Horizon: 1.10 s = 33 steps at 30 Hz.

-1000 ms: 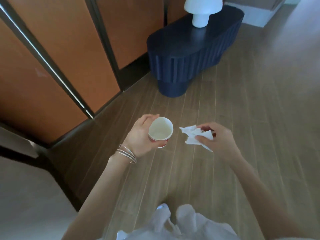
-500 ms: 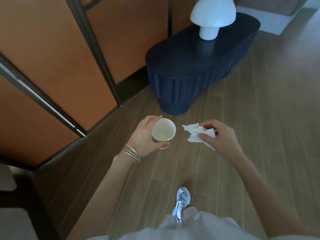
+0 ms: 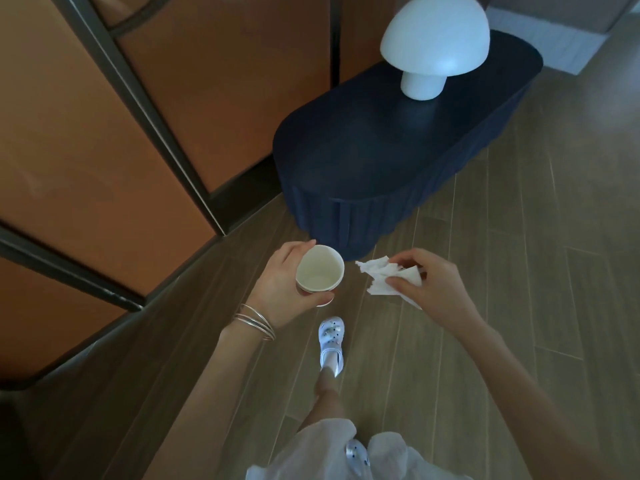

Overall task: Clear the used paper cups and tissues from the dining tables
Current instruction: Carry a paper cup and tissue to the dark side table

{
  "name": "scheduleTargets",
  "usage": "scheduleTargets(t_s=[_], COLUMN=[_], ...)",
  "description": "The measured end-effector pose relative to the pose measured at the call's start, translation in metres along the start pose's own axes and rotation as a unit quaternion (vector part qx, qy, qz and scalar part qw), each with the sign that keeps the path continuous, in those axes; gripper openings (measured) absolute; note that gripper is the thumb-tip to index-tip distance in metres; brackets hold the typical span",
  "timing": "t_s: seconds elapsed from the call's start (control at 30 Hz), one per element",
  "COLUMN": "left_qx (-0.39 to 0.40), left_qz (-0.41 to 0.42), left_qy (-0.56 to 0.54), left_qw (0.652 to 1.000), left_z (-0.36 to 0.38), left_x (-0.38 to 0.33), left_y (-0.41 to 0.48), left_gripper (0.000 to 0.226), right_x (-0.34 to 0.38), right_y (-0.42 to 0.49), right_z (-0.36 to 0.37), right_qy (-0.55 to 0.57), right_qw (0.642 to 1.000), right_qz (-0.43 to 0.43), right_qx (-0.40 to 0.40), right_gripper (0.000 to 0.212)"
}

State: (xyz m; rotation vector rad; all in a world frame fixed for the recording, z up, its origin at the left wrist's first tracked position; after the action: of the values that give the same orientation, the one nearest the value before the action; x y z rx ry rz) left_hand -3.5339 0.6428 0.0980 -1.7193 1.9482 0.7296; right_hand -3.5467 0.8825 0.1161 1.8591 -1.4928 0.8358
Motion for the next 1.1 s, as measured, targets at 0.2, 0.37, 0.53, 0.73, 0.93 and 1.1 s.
scheduleTargets(t_s=[0.2,0.37,0.53,0.73,0.93,1.1], left_qx=[0.023,0.026,0.012,0.001,-0.033,-0.048], left_qz=[-0.012,-0.002,-0.043,-0.088,-0.090,-0.083], left_qy=[-0.014,-0.028,-0.042,-0.053,-0.064,-0.079], left_qw=[1.000,0.999,0.998,0.995,0.993,0.992], left_z=[0.013,0.013,0.023,0.073,0.134,0.162], left_x=[0.044,0.063,0.094,0.160,0.227,0.252], left_y=[0.129,0.248,0.345,0.415,0.453,0.471], left_gripper=[0.088,0.088,0.088,0.088,0.086,0.084], right_x=[-0.034,-0.050,-0.074,-0.141,-0.224,-0.264], right_y=[0.126,0.240,0.338,0.418,0.461,0.483], right_z=[0.008,0.010,0.023,0.071,0.136,0.163], right_qy=[0.003,0.005,0.022,0.036,-0.011,-0.036], right_qw=[1.000,0.999,0.997,0.994,0.998,0.998], right_qz=[0.030,0.051,0.075,0.100,0.068,0.052], right_qx=[0.003,0.007,0.005,-0.003,0.006,-0.010], right_gripper=[0.022,0.026,0.025,0.025,0.023,0.023])
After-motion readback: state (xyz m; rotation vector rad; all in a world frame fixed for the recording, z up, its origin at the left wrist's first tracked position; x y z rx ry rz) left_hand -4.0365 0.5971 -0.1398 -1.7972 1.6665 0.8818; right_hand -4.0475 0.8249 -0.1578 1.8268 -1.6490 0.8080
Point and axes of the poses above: each hand's wrist, its own y-axis towards the middle knuckle, its own z-axis out of the palm, x = y × z, the point moved 5 cm from there along y, towards the middle knuckle, and after that the axes turned 1 degree about -z, right-handed, at the moved point
